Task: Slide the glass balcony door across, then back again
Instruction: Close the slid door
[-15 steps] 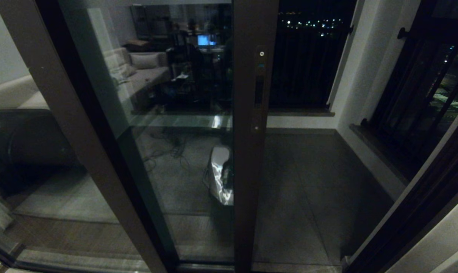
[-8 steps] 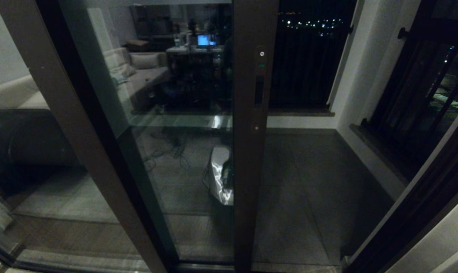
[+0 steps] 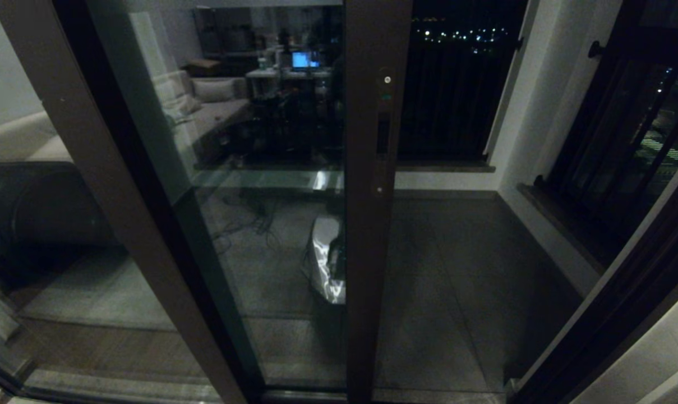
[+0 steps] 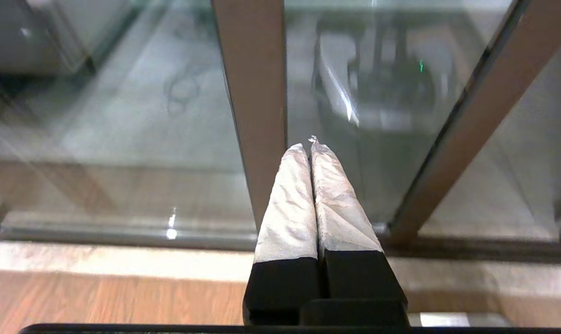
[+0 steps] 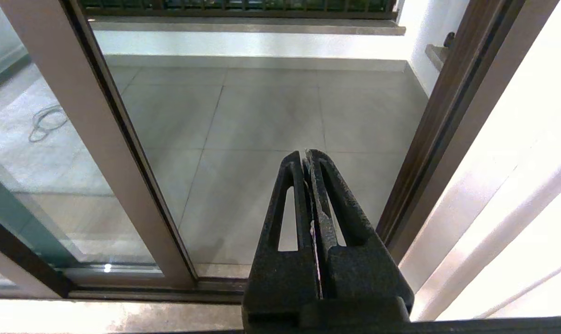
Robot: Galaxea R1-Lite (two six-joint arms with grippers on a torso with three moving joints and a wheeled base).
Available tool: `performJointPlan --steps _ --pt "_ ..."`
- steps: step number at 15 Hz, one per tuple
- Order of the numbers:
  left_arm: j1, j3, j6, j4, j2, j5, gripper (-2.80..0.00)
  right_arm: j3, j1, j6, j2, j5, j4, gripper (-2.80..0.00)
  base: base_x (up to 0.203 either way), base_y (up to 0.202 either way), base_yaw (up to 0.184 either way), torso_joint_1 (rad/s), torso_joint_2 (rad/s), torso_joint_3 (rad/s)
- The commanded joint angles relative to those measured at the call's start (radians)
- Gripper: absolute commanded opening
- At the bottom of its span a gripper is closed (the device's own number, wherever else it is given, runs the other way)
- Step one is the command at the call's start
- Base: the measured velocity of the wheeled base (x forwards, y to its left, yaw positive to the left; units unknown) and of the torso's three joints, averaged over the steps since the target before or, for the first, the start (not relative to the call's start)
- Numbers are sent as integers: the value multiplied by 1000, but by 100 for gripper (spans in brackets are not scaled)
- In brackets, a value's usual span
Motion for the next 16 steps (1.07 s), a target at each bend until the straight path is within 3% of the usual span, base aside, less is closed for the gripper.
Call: performJointPlan --steps 1,3,6,11,16 --pt "0 1 19 6 -1 0 -280 0 0 1 2 0 0 -280 0 0 0 0 0 0" --pt "-1 -2 44 10 -75 -15 -280 0 0 -1 2 0 0 -280 0 0 0 0 0 0" --pt "-1 -16 62 44 -29 -30 -280 0 0 -1 2 0 0 -280 0 0 0 0 0 0" --pt "-1 -14 -4 35 -75 -11 -280 0 0 -1 2 0 0 -280 0 0 0 0 0 0" --pt "0 -14 5 35 -75 -1 -280 0 0 -1 2 0 0 -280 -16 0 0 1 -1 0"
